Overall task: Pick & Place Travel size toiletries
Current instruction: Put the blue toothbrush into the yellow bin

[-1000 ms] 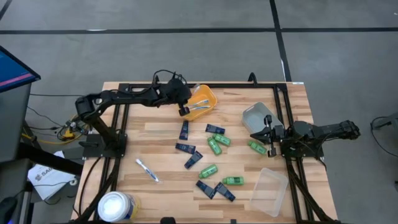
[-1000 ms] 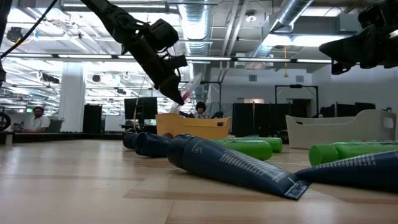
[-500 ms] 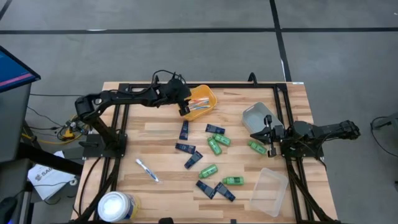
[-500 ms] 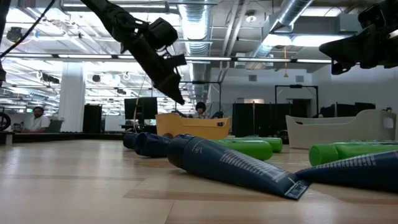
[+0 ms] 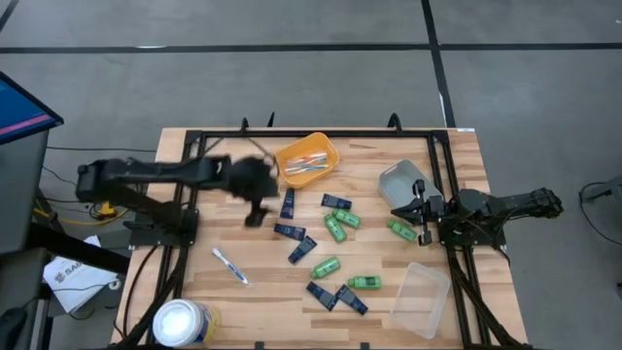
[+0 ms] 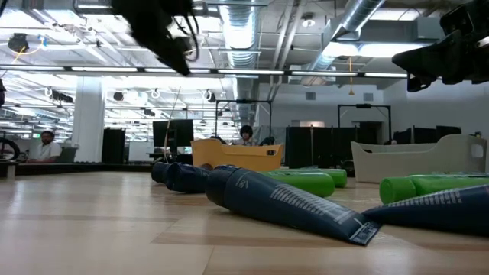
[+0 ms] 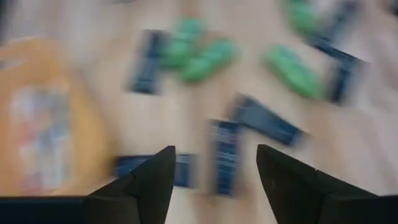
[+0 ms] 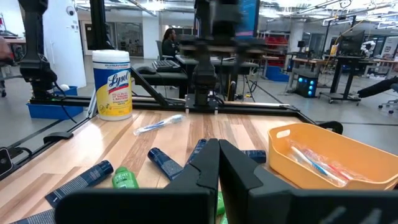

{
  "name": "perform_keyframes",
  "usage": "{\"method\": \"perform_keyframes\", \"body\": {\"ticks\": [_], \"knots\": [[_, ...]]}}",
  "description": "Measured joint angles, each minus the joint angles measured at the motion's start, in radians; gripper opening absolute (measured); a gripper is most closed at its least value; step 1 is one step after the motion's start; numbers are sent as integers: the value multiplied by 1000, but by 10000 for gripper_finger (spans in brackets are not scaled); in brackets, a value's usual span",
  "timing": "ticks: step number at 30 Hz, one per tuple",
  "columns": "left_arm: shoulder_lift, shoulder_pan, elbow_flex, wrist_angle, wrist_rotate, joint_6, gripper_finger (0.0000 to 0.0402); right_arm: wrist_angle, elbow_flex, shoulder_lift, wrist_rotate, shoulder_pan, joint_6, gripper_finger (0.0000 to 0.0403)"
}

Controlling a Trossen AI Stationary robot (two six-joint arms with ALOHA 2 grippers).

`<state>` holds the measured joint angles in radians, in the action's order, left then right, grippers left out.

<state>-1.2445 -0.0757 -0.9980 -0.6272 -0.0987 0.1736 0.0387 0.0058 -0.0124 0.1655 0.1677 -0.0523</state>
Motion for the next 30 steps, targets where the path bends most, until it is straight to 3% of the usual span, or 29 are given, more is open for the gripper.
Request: {"method": "perform_keyframes", "body": {"ticks": [6, 11, 18, 30], "knots": [[27, 271, 89, -3, -1, -165, 234, 0, 0, 0, 0, 0, 0, 0], [17, 423, 171, -4, 39, -291, 239, 0, 0, 0, 0, 0, 0, 0], [17, 536, 275, 4, 69, -495, 237, 0, 0, 0, 0, 0, 0, 0], [17, 686, 368, 15, 87, -623, 230, 0, 0, 0, 0, 0, 0, 0]]}}
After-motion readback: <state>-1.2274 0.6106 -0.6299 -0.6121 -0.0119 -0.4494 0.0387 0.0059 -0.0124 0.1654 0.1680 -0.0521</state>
